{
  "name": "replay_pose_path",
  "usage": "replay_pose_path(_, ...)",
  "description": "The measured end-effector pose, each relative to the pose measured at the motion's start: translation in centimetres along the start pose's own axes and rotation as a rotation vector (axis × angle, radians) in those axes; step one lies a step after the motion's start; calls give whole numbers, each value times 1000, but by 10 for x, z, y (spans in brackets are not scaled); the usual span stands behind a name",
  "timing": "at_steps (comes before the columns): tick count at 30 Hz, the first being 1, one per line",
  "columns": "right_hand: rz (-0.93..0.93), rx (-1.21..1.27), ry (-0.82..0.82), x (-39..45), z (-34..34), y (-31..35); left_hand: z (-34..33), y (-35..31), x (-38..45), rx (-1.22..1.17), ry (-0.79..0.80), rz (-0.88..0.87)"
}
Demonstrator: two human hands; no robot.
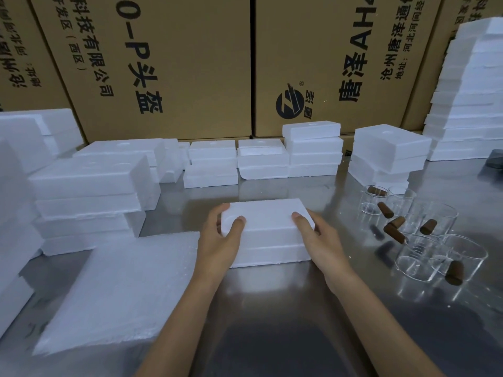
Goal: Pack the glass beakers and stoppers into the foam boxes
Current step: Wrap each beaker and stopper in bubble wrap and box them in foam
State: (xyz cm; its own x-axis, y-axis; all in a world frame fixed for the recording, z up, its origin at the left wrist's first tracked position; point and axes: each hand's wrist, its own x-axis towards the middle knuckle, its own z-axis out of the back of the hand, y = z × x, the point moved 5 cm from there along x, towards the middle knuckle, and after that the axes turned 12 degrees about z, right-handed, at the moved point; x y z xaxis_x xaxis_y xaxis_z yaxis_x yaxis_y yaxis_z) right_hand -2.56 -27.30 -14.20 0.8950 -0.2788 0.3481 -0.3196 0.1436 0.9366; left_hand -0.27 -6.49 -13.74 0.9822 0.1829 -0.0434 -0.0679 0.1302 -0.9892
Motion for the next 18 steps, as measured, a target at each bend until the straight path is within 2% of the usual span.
replay_pose_path(12,-41,20,16,2,-6,-6,-6,1,-2,48,-50,-66)
replay_pose_path(18,-56,41,44,5,-3,-7,-5,2,4,71,-25,-45)
